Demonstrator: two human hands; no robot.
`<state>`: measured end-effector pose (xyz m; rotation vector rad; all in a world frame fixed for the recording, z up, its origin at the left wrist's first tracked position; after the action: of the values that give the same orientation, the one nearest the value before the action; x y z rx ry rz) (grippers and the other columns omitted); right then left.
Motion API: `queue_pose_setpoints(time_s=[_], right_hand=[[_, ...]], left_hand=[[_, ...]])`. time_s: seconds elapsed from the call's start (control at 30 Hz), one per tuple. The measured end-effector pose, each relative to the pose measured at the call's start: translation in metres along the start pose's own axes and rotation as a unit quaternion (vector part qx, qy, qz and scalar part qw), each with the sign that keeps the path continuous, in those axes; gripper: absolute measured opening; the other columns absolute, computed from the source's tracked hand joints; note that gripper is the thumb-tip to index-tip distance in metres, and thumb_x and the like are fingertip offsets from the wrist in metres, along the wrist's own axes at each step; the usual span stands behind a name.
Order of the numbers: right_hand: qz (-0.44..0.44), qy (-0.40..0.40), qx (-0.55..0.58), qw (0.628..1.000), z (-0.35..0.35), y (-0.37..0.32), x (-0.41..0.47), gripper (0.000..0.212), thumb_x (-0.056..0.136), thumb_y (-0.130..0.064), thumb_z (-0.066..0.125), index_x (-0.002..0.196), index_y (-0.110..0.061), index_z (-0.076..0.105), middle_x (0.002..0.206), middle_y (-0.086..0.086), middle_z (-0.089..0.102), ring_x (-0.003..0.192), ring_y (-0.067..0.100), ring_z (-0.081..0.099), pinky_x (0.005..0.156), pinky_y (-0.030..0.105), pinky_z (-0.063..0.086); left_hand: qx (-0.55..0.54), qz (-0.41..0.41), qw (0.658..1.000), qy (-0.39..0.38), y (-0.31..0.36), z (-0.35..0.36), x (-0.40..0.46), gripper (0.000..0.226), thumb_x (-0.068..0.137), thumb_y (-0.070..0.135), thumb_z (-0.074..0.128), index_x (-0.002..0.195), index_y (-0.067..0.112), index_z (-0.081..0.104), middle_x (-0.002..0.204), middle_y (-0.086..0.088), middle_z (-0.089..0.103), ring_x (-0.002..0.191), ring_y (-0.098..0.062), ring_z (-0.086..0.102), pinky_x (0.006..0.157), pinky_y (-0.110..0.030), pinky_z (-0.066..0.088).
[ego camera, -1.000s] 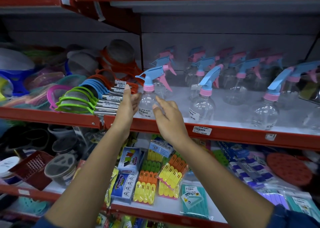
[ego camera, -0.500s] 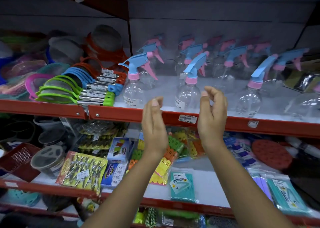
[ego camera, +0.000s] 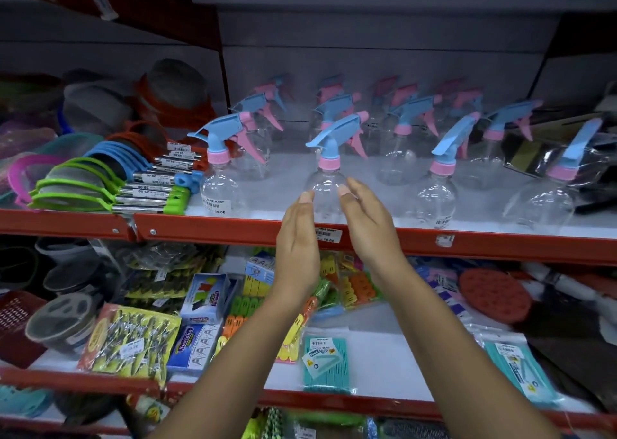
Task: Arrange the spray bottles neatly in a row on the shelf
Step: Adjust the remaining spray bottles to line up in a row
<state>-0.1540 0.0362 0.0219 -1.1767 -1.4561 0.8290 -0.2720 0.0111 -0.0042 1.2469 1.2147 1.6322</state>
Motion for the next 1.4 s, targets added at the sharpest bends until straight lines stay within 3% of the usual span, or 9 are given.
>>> queue_pose_setpoints(time_s=[0.13,0.27,0.53,0.7,0.83,0.93,1.07,1.2,1.4], right_hand=[[-0.002,-0.001,0.010,1.000,-0.006,-0.002,-0.007,0.044,0.098,-0.035,0.044,0.141,-0.024,0.043,0.147,-0.007,0.044,0.133,0.005,0.039,0.114,0.029,0.028],[-0.002,-0.011,0.023,1.000,-0.006,-0.002,-0.010,0.043,0.098,-0.033,0.045,0.139,-0.022,0.046,0.146,-0.007,0.047,0.126,-0.001,0.041,0.103,0.017,0.028],[-0.002,-0.042,0.005,0.999,-0.003,-0.004,-0.013,0.046,0.098,-0.036,0.042,0.142,-0.022,0.042,0.149,-0.006,0.042,0.135,0.008,0.038,0.103,0.019,0.026],[0.011,-0.068,0.019,0.997,-0.006,-0.002,-0.018,0.046,0.097,-0.037,0.043,0.142,-0.027,0.039,0.151,-0.007,0.039,0.136,0.008,0.036,0.109,0.024,0.028],[-0.059,0.035,0.016,0.998,-0.046,-0.006,-0.023,0.033,0.095,-0.029,0.050,0.128,-0.026,0.055,0.134,-0.003,0.054,0.114,0.002,0.051,0.082,0.000,0.036],[-0.121,0.164,0.024,0.979,-0.095,-0.005,-0.026,0.017,0.094,-0.022,0.053,0.109,-0.025,0.061,0.114,0.001,0.062,0.098,0.000,0.056,0.073,0.002,0.039],[-0.126,0.254,0.013,0.959,-0.144,0.006,-0.023,0.014,0.094,-0.021,0.050,0.107,-0.022,0.058,0.114,0.004,0.058,0.096,0.000,0.053,0.077,0.006,0.038],[-0.028,0.185,-0.014,0.982,-0.160,0.028,0.003,0.033,0.097,-0.034,0.044,0.127,-0.024,0.051,0.134,-0.003,0.051,0.118,0.009,0.048,0.101,0.027,0.038],[0.033,0.034,0.002,0.999,-0.150,0.037,0.016,0.045,0.097,-0.044,0.040,0.137,-0.025,0.045,0.142,-0.006,0.048,0.125,0.007,0.044,0.097,0.024,0.030]], left_hand=[[0.002,-0.020,1.000,-0.013,0.000,0.001,0.006,0.070,0.083,0.065,0.028,0.137,0.026,0.050,0.141,0.015,0.047,0.132,-0.002,0.040,0.117,-0.033,0.025],[0.008,-0.037,0.999,-0.016,0.002,0.001,0.013,0.070,0.086,0.066,0.028,0.138,0.025,0.047,0.148,0.010,0.044,0.133,-0.002,0.039,0.116,-0.033,0.026],[0.031,-0.048,0.998,-0.025,0.002,-0.002,0.019,0.065,0.092,0.063,0.025,0.143,0.026,0.040,0.151,0.008,0.040,0.119,-0.001,0.043,0.102,-0.025,0.028],[0.044,-0.046,0.998,-0.008,0.000,0.000,0.017,0.071,0.087,0.068,0.028,0.145,0.028,0.037,0.154,0.010,0.035,0.138,-0.007,0.034,0.115,-0.032,0.024],[0.044,0.038,0.995,0.076,0.011,0.004,-0.006,0.049,0.093,0.058,0.032,0.136,0.038,0.043,0.139,0.020,0.043,0.134,-0.004,0.039,0.116,-0.038,0.028],[0.038,0.088,0.990,0.102,0.020,0.023,-0.027,0.036,0.095,0.051,0.034,0.126,0.040,0.047,0.128,0.022,0.049,0.127,-0.001,0.045,0.112,-0.036,0.034],[-0.002,0.070,0.997,0.043,0.021,0.067,-0.032,0.046,0.087,0.058,0.036,0.119,0.033,0.057,0.126,0.008,0.059,0.123,-0.006,0.052,0.109,-0.039,0.039],[-0.018,-0.017,0.998,-0.049,0.013,0.117,-0.032,0.055,0.096,0.053,0.033,0.136,0.019,0.050,0.141,0.002,0.053,0.127,-0.007,0.049,0.112,-0.036,0.035],[-0.027,-0.067,0.994,-0.087,0.008,0.147,-0.035,0.059,0.094,0.058,0.030,0.140,0.025,0.045,0.149,0.006,0.043,0.122,0.000,0.042,0.106,-0.024,0.031]])
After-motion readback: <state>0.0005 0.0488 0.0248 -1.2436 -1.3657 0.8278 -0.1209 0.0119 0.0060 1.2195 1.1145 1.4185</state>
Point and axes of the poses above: each hand's wrist, its own x-axis towards the middle knuckle, its own z-axis out of the palm, y = z × x, the point moved 8 cm from there along x, towards the middle knuckle
